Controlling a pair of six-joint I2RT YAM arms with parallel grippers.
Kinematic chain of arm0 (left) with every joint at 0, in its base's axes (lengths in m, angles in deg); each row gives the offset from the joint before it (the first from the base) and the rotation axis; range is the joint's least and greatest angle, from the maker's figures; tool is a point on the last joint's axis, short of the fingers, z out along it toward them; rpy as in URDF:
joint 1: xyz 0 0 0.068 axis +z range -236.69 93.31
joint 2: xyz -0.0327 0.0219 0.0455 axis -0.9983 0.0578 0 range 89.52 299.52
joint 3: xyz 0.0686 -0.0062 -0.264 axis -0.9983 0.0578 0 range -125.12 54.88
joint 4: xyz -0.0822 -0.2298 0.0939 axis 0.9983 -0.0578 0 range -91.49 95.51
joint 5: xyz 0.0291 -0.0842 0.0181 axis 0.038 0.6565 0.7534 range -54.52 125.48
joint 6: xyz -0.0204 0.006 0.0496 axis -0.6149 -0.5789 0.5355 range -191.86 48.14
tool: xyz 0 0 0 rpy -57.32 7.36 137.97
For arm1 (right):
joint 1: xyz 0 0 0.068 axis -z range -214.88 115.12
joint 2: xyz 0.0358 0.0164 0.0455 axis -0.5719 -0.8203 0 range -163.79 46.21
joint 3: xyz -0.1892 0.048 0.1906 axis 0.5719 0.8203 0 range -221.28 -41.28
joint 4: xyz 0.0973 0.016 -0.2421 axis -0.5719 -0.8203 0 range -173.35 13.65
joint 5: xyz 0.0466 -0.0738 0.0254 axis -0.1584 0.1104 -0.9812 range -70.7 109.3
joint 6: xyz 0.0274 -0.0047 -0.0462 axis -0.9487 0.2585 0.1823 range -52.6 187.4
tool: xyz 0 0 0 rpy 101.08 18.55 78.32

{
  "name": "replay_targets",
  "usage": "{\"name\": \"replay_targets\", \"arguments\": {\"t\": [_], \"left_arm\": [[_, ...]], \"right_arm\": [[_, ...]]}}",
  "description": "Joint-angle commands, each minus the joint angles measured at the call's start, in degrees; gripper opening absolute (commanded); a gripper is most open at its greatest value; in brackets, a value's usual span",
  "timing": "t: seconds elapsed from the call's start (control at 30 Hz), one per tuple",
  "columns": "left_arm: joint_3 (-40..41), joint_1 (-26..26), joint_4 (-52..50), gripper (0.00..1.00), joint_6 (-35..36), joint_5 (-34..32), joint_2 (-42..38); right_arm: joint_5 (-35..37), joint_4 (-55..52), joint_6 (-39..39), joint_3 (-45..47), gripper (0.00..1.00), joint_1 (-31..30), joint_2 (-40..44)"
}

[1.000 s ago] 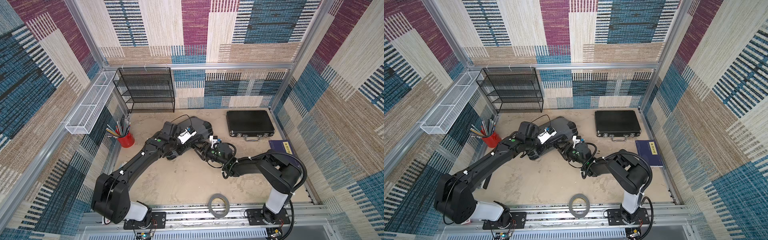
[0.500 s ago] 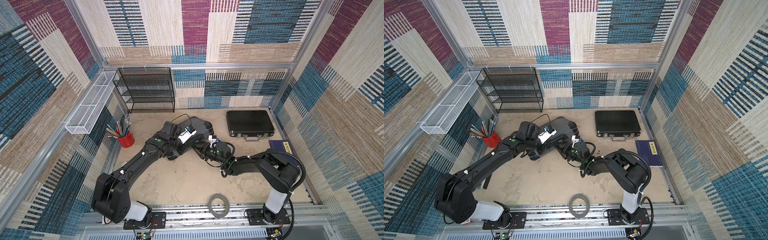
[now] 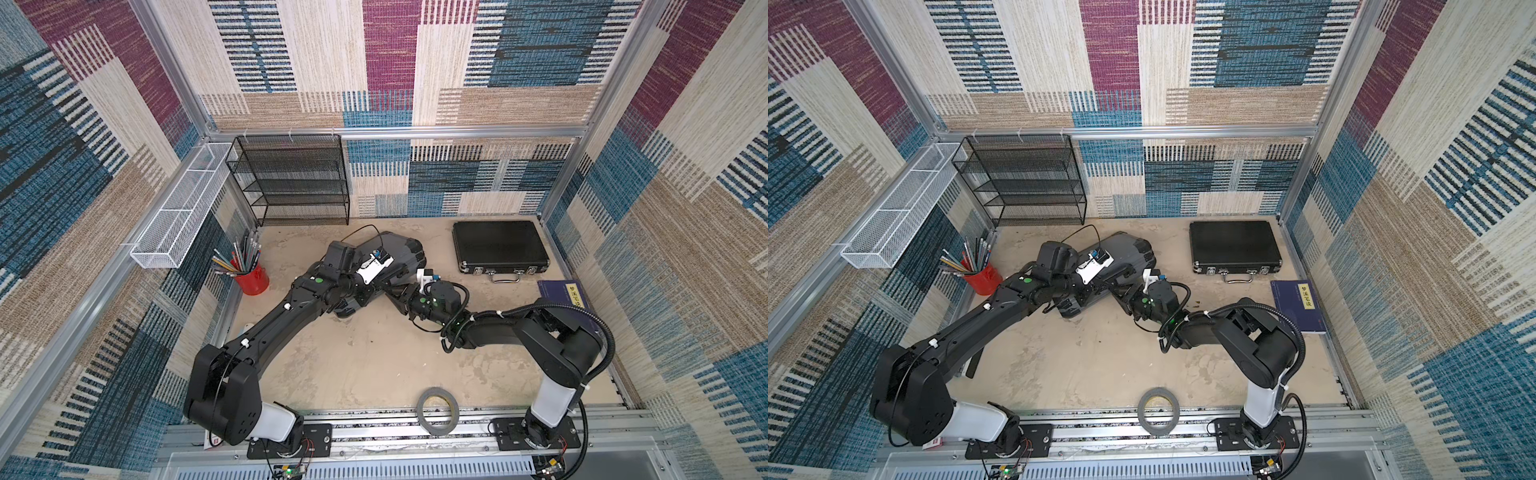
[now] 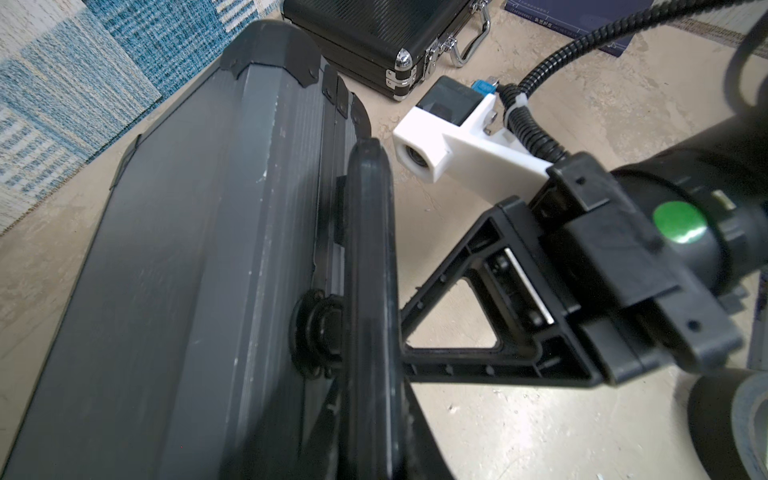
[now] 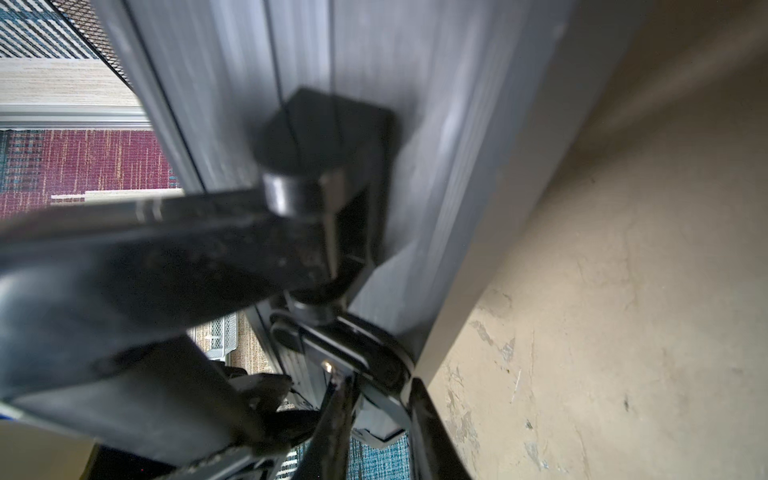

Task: Open the poker set cases
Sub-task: Open the fastener on the poker set case.

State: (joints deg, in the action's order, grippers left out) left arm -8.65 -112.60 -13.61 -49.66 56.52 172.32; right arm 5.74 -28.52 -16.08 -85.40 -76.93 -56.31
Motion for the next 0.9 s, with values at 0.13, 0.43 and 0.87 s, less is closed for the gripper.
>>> {"name": "replay_targets", "arguments": {"t": [0.13, 0.43, 0.87], "left_arm": [[0.3, -0.7, 4.9, 0.00, 0.8, 7.9, 0.1], [0.8, -1.1, 4.6, 0.00, 1.5, 7.2, 0.2], [1.5, -1.6, 4.3, 0.00, 2.7, 6.1, 0.3]], "right_arm": [[3.6, -3.9, -0.1, -1.0, 0.21, 0.0, 1.4], [4.6, -8.3, 0.4, -2.1, 0.15, 0.2, 2.6], [5.1, -13.6, 0.4, -3.0, 0.12, 0.2, 3.3]]}}
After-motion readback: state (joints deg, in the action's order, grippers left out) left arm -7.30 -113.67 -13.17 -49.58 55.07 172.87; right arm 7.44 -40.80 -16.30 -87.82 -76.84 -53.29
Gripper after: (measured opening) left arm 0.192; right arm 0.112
